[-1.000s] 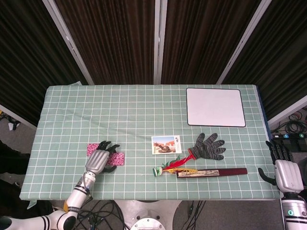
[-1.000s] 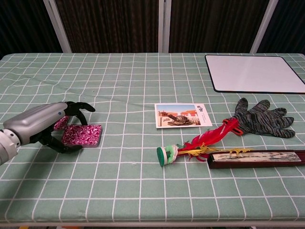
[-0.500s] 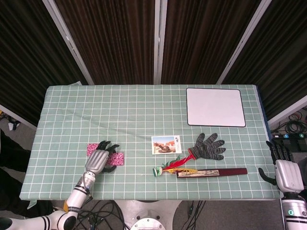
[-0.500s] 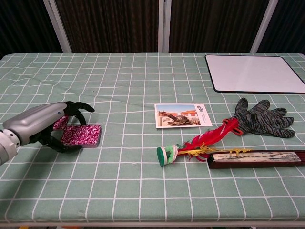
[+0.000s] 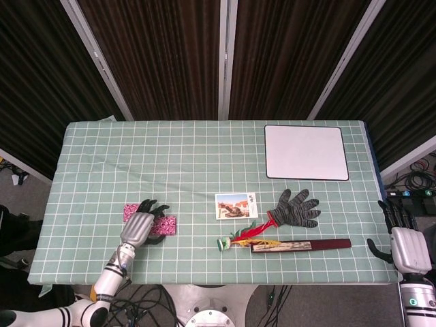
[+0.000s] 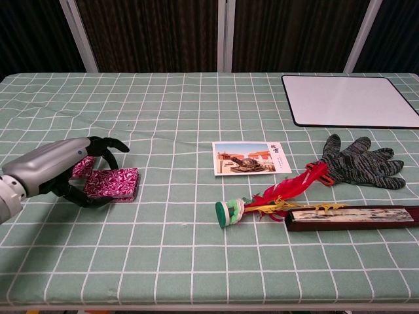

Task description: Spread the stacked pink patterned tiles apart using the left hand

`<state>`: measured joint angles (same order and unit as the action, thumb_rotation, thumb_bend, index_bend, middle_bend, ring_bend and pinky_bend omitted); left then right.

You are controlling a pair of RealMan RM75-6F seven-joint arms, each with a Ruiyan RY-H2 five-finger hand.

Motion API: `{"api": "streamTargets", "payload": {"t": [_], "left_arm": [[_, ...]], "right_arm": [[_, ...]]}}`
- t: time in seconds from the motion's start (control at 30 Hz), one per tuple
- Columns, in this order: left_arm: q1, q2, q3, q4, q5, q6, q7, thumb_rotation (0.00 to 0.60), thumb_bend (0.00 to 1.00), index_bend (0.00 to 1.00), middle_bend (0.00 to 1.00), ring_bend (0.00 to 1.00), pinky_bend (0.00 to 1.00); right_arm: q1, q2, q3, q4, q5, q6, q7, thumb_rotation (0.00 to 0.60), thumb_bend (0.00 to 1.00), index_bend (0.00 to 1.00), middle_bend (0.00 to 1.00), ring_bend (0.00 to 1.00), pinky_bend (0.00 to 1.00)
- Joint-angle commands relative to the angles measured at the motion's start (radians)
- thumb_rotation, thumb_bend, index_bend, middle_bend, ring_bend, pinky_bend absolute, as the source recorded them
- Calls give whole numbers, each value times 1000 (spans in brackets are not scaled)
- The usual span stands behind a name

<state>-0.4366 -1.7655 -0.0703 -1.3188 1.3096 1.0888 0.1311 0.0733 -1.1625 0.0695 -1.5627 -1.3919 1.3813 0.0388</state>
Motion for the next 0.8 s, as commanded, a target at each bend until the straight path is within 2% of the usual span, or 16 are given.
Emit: {"api": "streamTargets", "payload": {"t": [0.03,0.43,0.8], "left_arm": [[0,1,0,-2,1,2,1,600,275,187,385,62,56],[-5,30,-12,-39,3,14,26,600,283,189,409,80,56],[-72,75,-75,-60,-36,-59,36,600,285,189,414,80,56]], "right_arm": [[0,0,0,0,1,-1,0,600,228,0,0,0,0],[1,2,1,-3,-1,0,0,600,228,0,0,0,0],[3,3,3,-7,1,-2,-1,600,228,0,0,0,0]]}}
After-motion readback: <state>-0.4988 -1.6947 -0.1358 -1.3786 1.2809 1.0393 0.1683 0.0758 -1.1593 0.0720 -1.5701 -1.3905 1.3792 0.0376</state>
